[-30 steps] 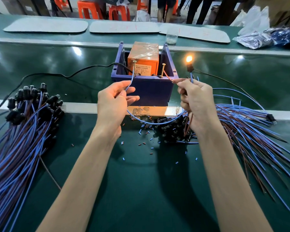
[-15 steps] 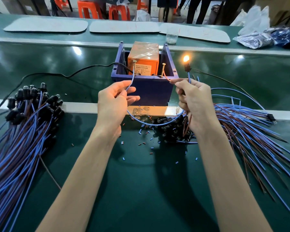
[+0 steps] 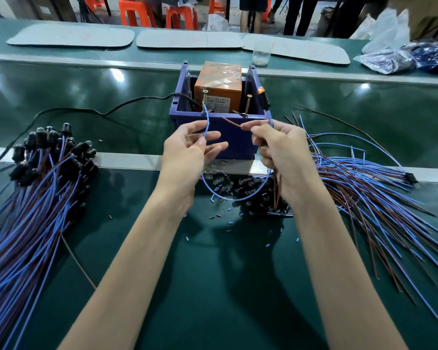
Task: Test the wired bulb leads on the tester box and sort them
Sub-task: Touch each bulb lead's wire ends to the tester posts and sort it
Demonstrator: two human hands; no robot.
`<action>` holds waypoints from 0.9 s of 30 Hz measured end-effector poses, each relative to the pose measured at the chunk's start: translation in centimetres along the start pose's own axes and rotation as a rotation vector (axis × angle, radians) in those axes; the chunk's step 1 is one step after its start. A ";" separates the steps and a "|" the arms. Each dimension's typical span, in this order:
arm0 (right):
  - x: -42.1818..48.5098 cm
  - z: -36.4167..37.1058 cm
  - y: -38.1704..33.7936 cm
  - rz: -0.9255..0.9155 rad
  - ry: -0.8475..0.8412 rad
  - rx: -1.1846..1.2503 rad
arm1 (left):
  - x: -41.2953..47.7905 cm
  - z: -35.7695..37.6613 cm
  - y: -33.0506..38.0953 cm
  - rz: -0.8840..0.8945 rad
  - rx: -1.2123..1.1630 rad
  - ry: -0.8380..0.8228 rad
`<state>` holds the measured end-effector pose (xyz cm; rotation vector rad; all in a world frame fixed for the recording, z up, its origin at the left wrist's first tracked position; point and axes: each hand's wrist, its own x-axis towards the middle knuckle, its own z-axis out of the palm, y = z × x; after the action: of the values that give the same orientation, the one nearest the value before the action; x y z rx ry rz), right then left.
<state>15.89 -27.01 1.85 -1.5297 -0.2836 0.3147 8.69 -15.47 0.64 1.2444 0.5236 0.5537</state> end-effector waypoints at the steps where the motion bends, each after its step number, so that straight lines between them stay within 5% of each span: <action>1: -0.1 0.2 -0.1 -0.001 -0.026 -0.011 | -0.2 0.4 0.0 -0.028 -0.077 -0.001; 5: -0.4 0.7 -0.2 0.000 -0.100 -0.110 | -0.8 1.3 0.3 -0.178 -0.340 -0.042; 16: 0.3 -2.3 -1.0 -0.040 0.057 -0.259 | -0.1 0.1 0.5 -0.138 -0.352 0.130; 22: 0.3 -2.8 -1.1 -0.020 0.101 -0.021 | 0.7 -1.7 0.9 -0.117 -0.513 0.235; 27: 0.7 -3.4 -1.6 -0.232 0.283 0.084 | 1.7 -3.4 1.0 -0.064 -0.491 0.302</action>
<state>17.82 -29.98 3.36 -1.4212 -0.2176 -0.0730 7.70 -11.65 0.69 0.6790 0.6307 0.7684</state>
